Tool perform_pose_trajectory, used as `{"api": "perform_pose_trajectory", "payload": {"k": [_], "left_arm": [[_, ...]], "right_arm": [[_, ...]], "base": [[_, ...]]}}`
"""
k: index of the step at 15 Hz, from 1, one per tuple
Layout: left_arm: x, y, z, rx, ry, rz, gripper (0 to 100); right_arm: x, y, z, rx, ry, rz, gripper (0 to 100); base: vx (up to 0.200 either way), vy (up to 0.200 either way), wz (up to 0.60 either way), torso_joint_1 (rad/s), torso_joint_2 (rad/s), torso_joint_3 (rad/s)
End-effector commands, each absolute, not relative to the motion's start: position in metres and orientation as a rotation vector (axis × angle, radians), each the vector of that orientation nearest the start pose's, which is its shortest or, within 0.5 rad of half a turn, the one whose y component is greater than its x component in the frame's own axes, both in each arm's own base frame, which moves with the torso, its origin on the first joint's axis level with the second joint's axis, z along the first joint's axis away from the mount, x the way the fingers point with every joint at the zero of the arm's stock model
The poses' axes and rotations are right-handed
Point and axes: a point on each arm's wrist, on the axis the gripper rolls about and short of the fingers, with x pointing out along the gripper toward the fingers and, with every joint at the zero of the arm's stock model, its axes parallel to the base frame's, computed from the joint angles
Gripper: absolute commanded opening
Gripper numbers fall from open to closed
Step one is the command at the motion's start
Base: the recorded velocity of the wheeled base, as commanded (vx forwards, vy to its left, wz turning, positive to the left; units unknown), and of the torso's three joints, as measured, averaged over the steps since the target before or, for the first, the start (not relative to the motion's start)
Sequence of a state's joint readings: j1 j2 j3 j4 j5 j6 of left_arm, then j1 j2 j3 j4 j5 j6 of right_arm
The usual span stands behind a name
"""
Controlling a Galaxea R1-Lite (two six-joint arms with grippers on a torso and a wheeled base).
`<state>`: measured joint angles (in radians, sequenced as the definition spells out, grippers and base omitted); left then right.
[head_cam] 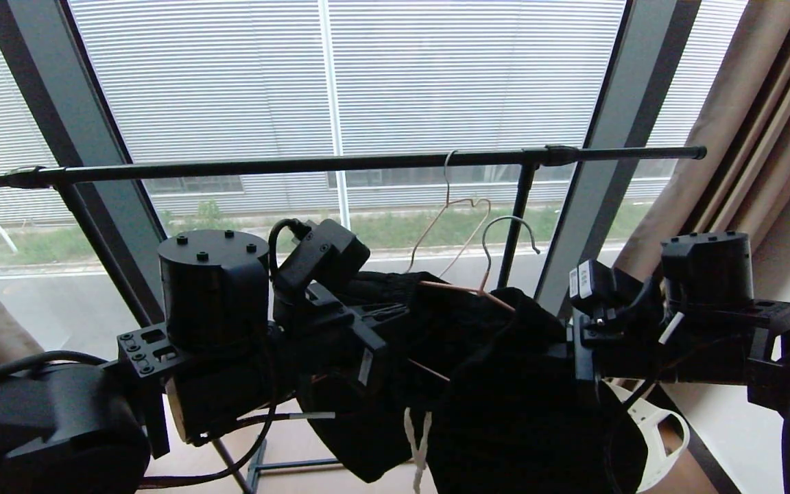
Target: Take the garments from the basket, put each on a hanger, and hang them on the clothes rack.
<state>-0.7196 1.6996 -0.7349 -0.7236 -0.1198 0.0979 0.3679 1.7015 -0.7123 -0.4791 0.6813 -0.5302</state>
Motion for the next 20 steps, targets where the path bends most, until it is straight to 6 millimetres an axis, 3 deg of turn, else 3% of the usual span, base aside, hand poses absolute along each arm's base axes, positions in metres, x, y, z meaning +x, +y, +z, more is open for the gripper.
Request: {"api": "perform_pose_trajectory", "payload": {"k": [1,13,14,20], "left_arm": [[0.225,-0.202,0.169,0.169,0.208,-0.850,0],[0.232,-0.214,0.164,0.173,0.216,-0.860,0],[0.232,-0.214,0.163,0.174,0.220,-0.860,100],[0.229,-0.212,0.169,0.158,0.204,-0.857,100]], "right_arm": [[0.258,0.115,0.151,-0.394,0.213,1.128,0],[0.245,0.116,0.154,-0.438,0.031,1.105,0],[0.245,0.116,0.154,-0.438,0.029,1.105,0],[0.248,0.116,0.151,-0.437,0.035,1.102,0]], "base": [[0.000,0.000,0.00,0.000,0.00,0.000],[0.000,0.000,0.00,0.000,0.00,0.000],[0.000,0.000,0.00,0.000,0.00,0.000],[0.000,0.000,0.00,0.000,0.00,0.000]]}}
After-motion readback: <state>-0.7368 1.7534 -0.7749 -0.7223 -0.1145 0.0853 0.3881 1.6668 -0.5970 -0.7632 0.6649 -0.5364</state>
